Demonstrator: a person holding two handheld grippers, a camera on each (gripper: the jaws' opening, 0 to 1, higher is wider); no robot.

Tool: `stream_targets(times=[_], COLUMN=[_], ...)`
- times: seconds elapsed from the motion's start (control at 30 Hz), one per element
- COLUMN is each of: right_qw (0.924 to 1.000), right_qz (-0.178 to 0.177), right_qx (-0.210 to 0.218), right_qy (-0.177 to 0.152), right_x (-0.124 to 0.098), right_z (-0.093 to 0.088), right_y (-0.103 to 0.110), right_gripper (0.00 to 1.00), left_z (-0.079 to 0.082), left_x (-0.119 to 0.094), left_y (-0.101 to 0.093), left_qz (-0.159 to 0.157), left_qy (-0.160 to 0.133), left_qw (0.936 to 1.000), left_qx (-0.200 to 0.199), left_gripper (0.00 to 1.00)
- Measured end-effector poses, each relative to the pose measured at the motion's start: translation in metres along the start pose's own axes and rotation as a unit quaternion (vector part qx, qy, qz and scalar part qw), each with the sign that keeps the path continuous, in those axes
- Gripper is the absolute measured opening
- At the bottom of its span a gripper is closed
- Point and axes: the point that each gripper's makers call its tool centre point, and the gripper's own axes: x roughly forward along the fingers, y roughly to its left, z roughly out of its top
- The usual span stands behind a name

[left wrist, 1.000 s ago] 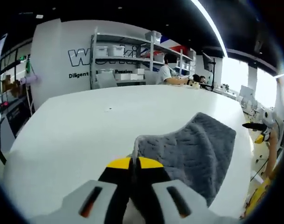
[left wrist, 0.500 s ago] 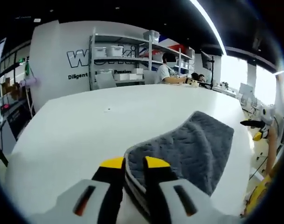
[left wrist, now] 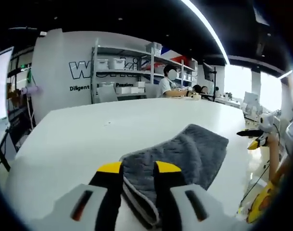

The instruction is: Fold the towel on the table until its edges align and the towel forms a compact rectangular stack.

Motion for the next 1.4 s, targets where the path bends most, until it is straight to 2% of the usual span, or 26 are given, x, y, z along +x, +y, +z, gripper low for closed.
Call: stream_targets(times=[0.13, 0.33, 0.47, 0.7, 1.07, 1.4], right_qw=[1.0, 1.0, 1.0, 0.9999, 0.9998, 0.9997], right_qz=[-0.001, -0.001, 0.0, -0.001, -0.002, 0.001], right_qx=[0.002, 0.004, 0.006, 0.013, 0.018, 0.022], right_qy=[0.001, 0.002, 0.001, -0.001, -0.004, -0.008], right_x=[0.001, 0.004, 0.005, 0.007, 0.009, 0.01], right_z=[-0.001, -0.002, -0.002, -0.001, 0.0, 0.002], right_y=[-0.001, -0.001, 0.0, -0.001, -0.004, -0.003], right_gripper=[0.95, 0.95, 0.95, 0.95, 0.95, 0.96], left_z=[-0.006, -0.015, -0.025, -0.038, -0.064, -0.069], left_x=[-0.019, -0.045, -0.056, -0.066, -0.075, -0.076], left_y=[-0.007, -0.019, -0.027, -0.035, -0.036, -0.037], left_qz=[0.005, 0.009, 0.011, 0.019, 0.057, 0.061], left_qy=[-0.005, -0.014, -0.009, -0.012, 0.006, 0.013], left_qw=[1.0, 0.9998, 0.9998, 0.9994, 0.9977, 0.9973], left_qx=[-0.002, -0.01, -0.011, -0.025, -0.035, -0.038], left_gripper=[0.45, 0.54, 0.62, 0.72, 0.86, 0.97])
